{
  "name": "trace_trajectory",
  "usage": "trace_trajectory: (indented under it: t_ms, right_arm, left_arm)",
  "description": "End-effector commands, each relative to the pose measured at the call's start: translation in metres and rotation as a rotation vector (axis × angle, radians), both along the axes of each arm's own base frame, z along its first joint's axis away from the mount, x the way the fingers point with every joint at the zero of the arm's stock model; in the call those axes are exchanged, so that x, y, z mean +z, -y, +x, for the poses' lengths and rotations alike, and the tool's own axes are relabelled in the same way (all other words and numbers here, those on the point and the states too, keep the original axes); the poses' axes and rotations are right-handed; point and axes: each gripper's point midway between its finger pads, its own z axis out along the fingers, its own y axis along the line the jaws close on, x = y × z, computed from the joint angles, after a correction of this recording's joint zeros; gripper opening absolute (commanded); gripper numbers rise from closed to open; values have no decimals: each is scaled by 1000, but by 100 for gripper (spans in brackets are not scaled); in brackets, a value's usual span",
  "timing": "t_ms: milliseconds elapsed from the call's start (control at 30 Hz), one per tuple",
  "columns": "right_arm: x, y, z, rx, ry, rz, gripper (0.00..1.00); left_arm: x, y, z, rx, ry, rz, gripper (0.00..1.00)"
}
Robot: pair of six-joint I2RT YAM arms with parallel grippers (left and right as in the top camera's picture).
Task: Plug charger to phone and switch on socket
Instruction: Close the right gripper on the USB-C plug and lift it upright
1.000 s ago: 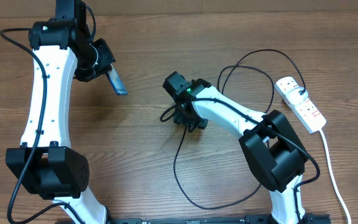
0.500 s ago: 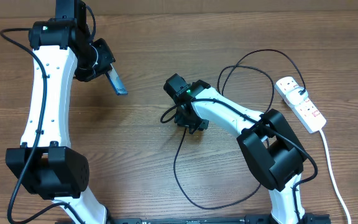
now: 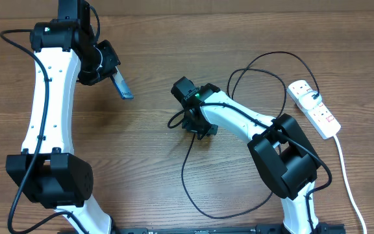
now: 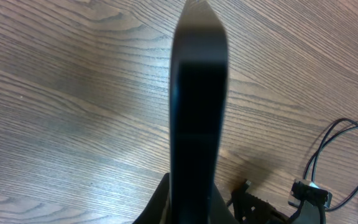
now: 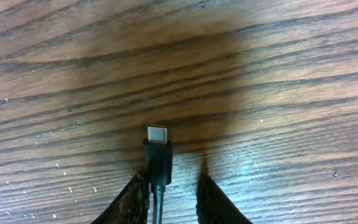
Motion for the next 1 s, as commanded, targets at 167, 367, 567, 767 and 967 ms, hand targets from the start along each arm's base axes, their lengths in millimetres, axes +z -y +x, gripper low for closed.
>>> trace_trajectory:
  t_ms: [167, 367, 567, 767, 967]
  right_arm:
    - [-16, -7, -12, -11, -65, 22, 20]
    - [-16, -7, -12, -18, -67, 22, 19]
    - [-16, -8, -13, -17, -70, 28, 15]
    - [-16, -8, -13, -17, -70, 28, 11]
    - [-16, -8, -12, -17, -69, 28, 11]
  left_arm:
    - [8, 2, 3, -1, 29, 2, 4]
    - [9, 2, 3, -1, 30, 2, 4]
    - [9, 2, 3, -1, 30, 2, 4]
    - [8, 2, 3, -1, 29, 2, 4]
    - [9, 2, 3, -2, 30, 2, 4]
